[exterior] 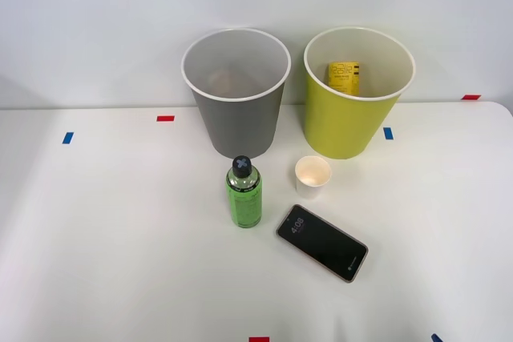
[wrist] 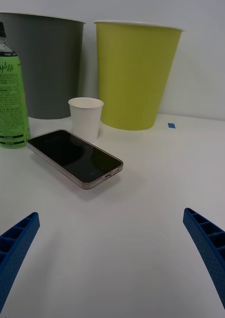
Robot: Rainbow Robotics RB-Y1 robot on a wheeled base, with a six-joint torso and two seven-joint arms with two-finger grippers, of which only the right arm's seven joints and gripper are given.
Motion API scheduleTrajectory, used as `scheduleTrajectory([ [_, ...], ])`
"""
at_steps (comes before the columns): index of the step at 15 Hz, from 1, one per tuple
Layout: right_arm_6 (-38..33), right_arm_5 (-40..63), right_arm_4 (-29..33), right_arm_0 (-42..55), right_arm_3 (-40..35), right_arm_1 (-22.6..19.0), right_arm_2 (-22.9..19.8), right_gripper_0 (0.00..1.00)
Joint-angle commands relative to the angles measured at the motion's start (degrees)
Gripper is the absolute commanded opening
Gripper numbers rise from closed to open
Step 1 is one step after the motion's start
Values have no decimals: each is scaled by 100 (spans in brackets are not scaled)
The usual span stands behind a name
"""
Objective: Put cans in the gray bin, plastic bottles in the light green bin
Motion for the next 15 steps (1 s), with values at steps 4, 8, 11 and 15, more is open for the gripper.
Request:
scheduleTrajectory([
  [4, 0, 1, -1, 0, -1, 0, 0, 100],
  [8, 0, 1, -1, 0, -1, 0, 0, 100],
  [11, 0, 1, -1, 0, -1, 0, 0, 100],
  [15, 0, 1, -1, 0, -1, 0, 0, 100],
])
